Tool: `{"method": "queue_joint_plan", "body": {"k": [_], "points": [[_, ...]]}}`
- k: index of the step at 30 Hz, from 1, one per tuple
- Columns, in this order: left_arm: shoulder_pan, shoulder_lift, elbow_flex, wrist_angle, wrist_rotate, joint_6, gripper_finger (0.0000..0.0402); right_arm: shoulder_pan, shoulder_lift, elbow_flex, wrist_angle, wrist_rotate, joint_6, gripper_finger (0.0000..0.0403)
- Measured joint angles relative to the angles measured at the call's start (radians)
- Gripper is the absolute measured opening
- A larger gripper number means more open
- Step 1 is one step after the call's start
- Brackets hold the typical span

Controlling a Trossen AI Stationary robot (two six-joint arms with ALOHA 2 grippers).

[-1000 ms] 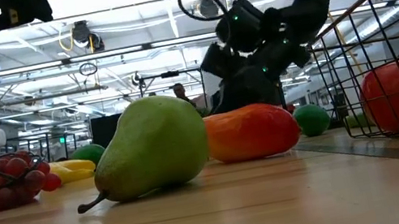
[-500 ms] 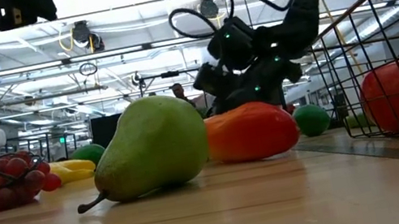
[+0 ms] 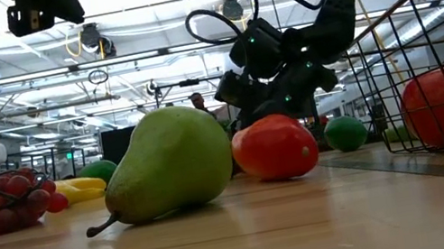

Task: Build produce basket
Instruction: Put the top green pear into the wire basket

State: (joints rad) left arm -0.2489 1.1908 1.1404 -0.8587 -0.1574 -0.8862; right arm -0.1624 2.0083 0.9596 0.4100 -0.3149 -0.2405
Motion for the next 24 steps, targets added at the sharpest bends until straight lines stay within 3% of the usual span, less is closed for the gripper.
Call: {"method": "queue_joint_plan", "body": {"k": [11,24], "points": [[0.022,0.000,0.000,0.082,-0.023,-0.018,0.0037,0.003,-0.001,0.001,-0.074,-0.001,-0.030,0.0016],[0.011,0.000,0.000,0.158,-0.053,-0.066,0.0037,0.003,0.000,-0.001,-0.084,-0.003,-0.010,0.0012]]}}
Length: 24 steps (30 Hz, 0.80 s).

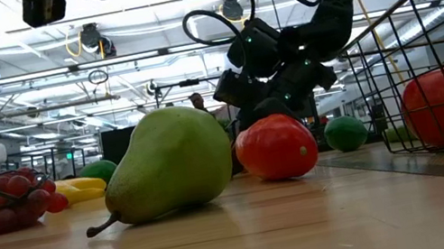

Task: Build produce basket
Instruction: Put the top green pear into the wire basket

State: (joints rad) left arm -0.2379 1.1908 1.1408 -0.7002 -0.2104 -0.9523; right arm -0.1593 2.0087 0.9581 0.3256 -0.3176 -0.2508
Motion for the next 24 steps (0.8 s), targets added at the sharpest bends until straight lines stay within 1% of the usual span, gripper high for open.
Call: {"method": "queue_joint_plan", "body": {"k": [5,7,10,13,15,18,21,24], "points": [[0.000,0.000,0.000,0.000,-0.001,0.005,0.0037,0.000,-0.005,0.000,0.004,-0.001,0.003,0.0009],[0.000,0.000,0.000,0.000,-0.001,0.006,0.0037,0.000,-0.028,-0.001,-0.004,0.001,0.005,0.0006],[0.002,0.000,0.000,0.000,-0.005,0.009,0.0037,0.002,-0.099,-0.009,-0.050,-0.006,0.012,0.0006],[0.002,0.000,0.000,0.002,-0.032,0.034,0.0037,0.002,-0.203,-0.006,-0.097,-0.004,0.026,0.0006],[0.005,-0.006,0.000,0.002,-0.048,0.067,0.0037,0.002,-0.281,-0.002,-0.163,-0.001,0.063,0.0005],[0.022,-0.027,0.001,0.003,-0.053,0.132,0.0037,0.002,-0.387,-0.004,-0.272,0.004,0.169,0.0005],[0.044,-0.059,0.001,0.000,-0.063,0.204,0.0037,0.007,-0.507,-0.004,-0.312,0.009,0.277,0.0005],[0.072,-0.096,0.001,0.002,-0.072,0.289,0.0037,0.022,-0.611,-0.003,-0.345,0.071,0.397,0.0005]]}}
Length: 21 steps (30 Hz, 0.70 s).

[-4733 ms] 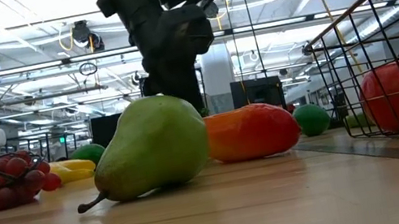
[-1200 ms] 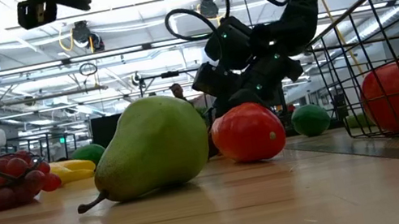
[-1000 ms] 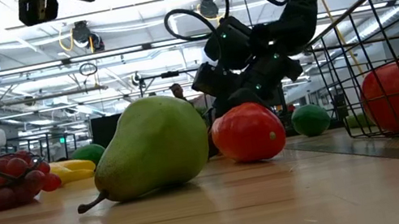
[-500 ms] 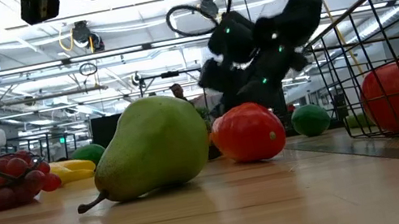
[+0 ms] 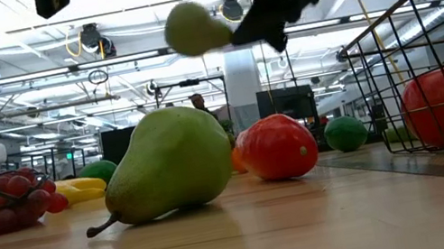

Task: Build produce basket
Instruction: Put the top green pear into the wire basket

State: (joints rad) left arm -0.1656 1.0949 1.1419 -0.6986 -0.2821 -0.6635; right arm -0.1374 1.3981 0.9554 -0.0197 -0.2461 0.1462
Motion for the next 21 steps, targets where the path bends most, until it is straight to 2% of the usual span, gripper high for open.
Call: {"method": "queue_joint_plan", "body": {"k": [10,15,18,21], "points": [[0.086,-0.115,0.000,-0.005,-0.007,0.233,0.0037,0.094,-0.244,0.000,-0.143,0.170,0.464,0.0005],[0.098,-0.131,0.000,-0.035,-0.007,0.253,0.0037,0.193,-0.312,0.000,-0.207,0.206,0.750,0.0005],[0.106,-0.127,0.000,-0.038,-0.007,0.284,0.0037,0.285,-0.350,0.030,-0.278,0.283,0.838,0.0005],[0.107,-0.123,0.000,-0.035,-0.006,0.269,0.0037,0.360,-0.359,0.144,-0.449,0.330,0.866,0.0005]]}}
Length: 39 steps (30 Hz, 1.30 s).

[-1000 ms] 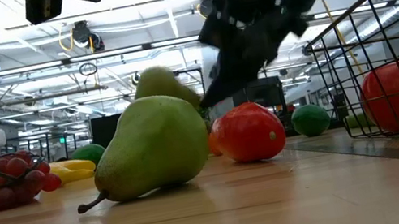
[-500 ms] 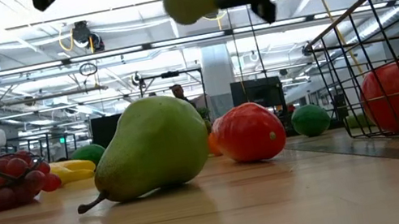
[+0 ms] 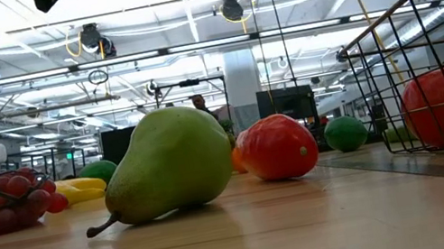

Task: Build produce basket
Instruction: Put the top green pear into the wire basket

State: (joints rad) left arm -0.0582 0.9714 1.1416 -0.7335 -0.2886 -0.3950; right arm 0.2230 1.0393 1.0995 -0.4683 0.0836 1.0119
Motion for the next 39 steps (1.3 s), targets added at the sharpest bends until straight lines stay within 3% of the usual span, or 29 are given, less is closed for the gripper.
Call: {"method": "queue_joint_plan", "body": {"k": [7,12,15,19,23,31,39], "points": [[-0.071,0.020,-0.001,0.083,0.033,-0.099,0.0037,0.127,0.049,0.300,-0.456,0.015,0.065,0.0005],[-0.162,0.054,0.000,0.214,0.008,-0.138,0.0037,0.212,0.063,0.405,-0.589,-0.029,0.075,0.0005],[-0.215,0.082,-0.001,0.291,-0.005,-0.177,0.0037,0.266,0.063,0.411,-0.585,0.033,0.019,0.0005],[-0.272,0.130,-0.001,0.370,-0.028,-0.195,0.0037,0.318,0.062,0.408,-0.502,0.179,-0.157,0.0005],[-0.312,0.177,-0.001,0.427,-0.094,-0.221,0.0037,0.360,0.062,0.406,-0.443,0.259,-0.323,0.0005],[-0.344,0.242,-0.001,0.541,-0.170,-0.243,0.0037,0.404,0.062,0.406,-0.418,0.465,-0.631,0.0006],[-0.346,0.252,-0.001,0.578,-0.180,-0.203,0.0037,0.410,0.058,0.406,-0.404,0.522,-0.947,0.0007]]}}
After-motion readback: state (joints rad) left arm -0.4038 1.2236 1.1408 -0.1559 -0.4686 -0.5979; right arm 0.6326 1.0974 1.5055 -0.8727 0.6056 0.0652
